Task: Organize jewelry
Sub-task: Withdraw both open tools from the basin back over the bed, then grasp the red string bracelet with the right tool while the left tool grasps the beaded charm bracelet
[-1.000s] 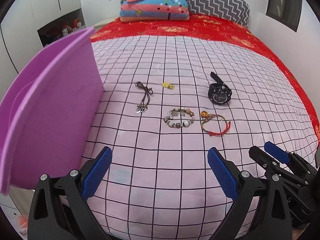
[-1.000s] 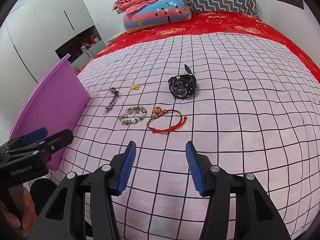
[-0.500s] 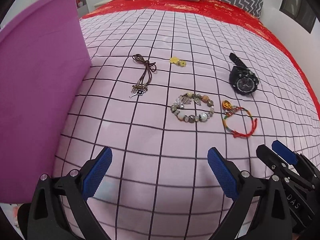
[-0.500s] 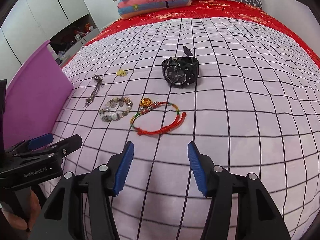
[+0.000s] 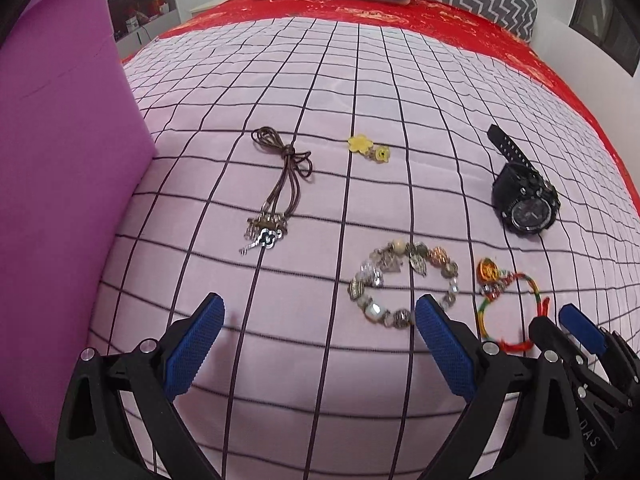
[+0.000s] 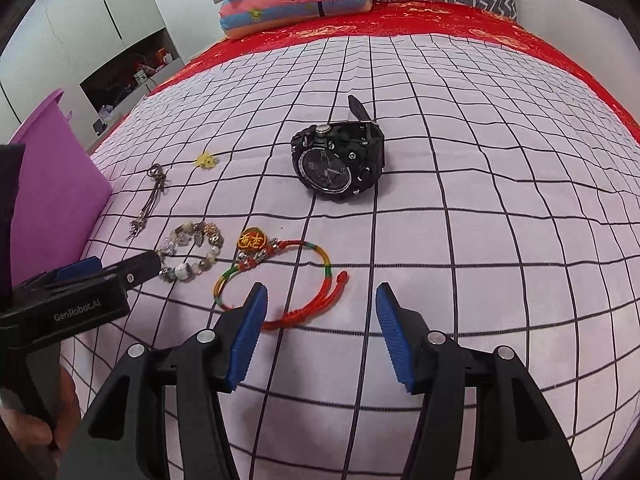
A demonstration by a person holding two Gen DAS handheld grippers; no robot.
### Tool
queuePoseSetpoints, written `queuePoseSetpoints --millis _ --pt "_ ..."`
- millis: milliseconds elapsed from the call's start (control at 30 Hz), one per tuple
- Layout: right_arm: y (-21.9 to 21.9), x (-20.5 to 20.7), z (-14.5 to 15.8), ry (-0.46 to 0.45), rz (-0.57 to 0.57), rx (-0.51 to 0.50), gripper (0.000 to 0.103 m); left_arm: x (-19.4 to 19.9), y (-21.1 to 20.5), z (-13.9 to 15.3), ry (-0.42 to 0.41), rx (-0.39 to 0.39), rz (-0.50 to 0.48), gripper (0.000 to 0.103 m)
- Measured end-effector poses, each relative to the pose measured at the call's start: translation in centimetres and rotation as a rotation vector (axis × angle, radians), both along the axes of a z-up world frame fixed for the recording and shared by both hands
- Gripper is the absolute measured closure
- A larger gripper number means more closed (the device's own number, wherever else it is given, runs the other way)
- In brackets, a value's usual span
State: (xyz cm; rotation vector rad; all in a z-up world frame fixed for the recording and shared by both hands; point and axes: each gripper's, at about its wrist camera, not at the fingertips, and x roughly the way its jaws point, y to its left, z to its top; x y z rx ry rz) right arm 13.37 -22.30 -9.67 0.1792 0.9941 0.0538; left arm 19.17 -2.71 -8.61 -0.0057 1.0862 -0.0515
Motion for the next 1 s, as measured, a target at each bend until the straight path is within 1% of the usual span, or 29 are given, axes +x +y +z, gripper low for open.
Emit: queuePoseSetpoints --millis 167,400,500,633,800,833,900,967,1000 --pt "0.0 0.7 -0.2 -0.011 0.000 -0.030 0.049 1.4 -0.3 -0.7 0.006 0.005 0.006 0.009" --pt "0.3 1.1 -0.7 -0.023 0.011 -0.087 0.049 2.0 -0.8 -1.8 0.007 0.030 -0.011 0.009" --pt "0.8 1.3 -1.0 -0.019 0.024 -0.130 0.049 2.1 -1.2 -2.2 -0.011 0.045 -0.027 0.009" --pt "1.6 1.4 -1.3 -0.022 0.041 -0.192 0.049 1.9 -1.1 -2.3 -0.025 0.039 -0.033 0.009" --pt "2.0 1.5 -1.6 -0.022 0.047 -0.212 0.049 1.3 -1.6 -2.2 -0.053 0.038 -0.064 0.019" --pt "1.9 1.5 -1.6 -0.021 0.049 -0.210 0.049 1.2 -1.7 -2.2 -0.055 0.037 -0.068 0.023" --pt "1.9 1.5 -1.6 -0.022 0.050 -0.207 0.049 1.0 -2.1 -2.1 -0.057 0.033 -0.077 0.031" --pt "1.9 1.6 -1.6 -0.022 0.053 -0.209 0.050 0.6 -2.7 -1.9 -0.060 0.032 -0.098 0.048" --pt "1.9 1.6 -1.6 -0.023 0.058 -0.205 0.053 0.5 -3.0 -1.8 -0.062 0.035 -0.109 0.054"
